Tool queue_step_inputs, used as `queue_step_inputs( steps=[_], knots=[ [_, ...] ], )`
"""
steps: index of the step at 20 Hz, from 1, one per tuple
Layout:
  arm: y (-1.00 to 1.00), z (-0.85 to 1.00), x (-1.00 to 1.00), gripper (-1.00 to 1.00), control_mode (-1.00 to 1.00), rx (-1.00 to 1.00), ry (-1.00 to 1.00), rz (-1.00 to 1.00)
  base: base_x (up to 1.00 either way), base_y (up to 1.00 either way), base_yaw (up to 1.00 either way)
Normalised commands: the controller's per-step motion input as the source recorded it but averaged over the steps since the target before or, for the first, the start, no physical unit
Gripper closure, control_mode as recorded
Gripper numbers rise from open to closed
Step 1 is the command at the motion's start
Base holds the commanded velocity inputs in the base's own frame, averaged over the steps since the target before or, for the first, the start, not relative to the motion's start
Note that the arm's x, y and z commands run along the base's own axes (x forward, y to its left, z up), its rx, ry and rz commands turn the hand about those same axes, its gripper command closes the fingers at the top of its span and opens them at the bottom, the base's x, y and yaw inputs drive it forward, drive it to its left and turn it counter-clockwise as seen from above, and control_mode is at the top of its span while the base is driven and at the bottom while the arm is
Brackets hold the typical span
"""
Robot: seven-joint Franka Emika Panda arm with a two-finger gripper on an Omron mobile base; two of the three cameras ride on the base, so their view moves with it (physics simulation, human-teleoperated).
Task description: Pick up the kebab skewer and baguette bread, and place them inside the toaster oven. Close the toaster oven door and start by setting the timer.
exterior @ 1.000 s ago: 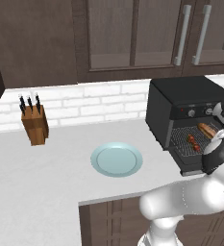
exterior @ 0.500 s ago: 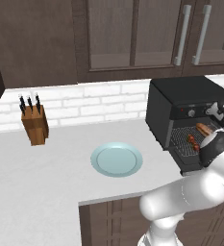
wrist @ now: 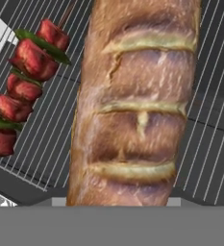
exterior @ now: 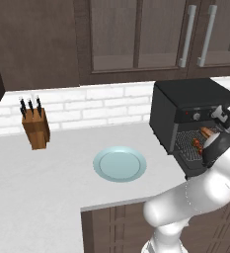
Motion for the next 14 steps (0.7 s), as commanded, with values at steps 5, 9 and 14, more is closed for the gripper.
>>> queue_step_inputs(
  steps=[5, 9, 14],
  knots=[
    [0.0, -0.04, 0.01, -1.0, -1.0, 0.0, 0.0, 0.0, 0.0, 0.0, 0.0],
    [0.0, -0.01, 0.0, -1.0, -1.0, 0.0, 0.0, 0.0, 0.0, 0.0, 0.0],
    [0.0, 0.27, -0.21, -1.0, -1.0, 0.01, -0.02, 0.0, 0.0, 0.0, 0.0]
  ],
)
